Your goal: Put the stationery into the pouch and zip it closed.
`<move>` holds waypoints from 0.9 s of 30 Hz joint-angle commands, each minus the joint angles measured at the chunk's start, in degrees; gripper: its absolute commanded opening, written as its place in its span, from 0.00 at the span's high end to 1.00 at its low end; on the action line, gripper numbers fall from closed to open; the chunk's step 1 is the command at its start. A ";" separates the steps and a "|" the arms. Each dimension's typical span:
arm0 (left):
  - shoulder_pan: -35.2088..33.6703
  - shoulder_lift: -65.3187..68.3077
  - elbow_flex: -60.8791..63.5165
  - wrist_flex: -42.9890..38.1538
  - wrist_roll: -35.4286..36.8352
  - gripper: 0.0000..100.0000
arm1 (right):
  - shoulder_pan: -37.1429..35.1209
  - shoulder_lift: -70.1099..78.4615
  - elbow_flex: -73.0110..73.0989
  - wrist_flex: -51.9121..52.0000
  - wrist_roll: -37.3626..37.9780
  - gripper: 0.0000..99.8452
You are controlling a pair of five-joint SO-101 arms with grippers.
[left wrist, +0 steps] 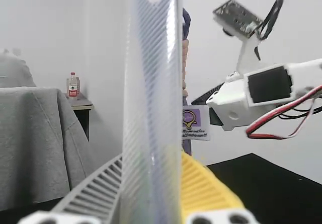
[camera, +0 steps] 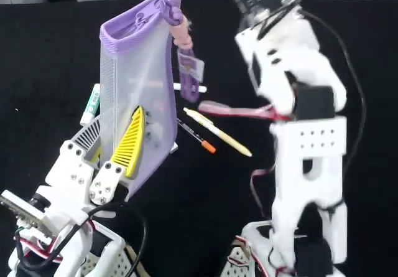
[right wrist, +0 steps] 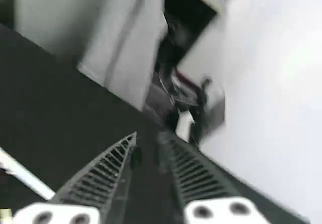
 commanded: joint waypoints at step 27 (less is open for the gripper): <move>0.13 0.09 -1.98 -0.18 0.62 0.95 | -25.41 -19.47 3.38 11.52 -11.78 0.75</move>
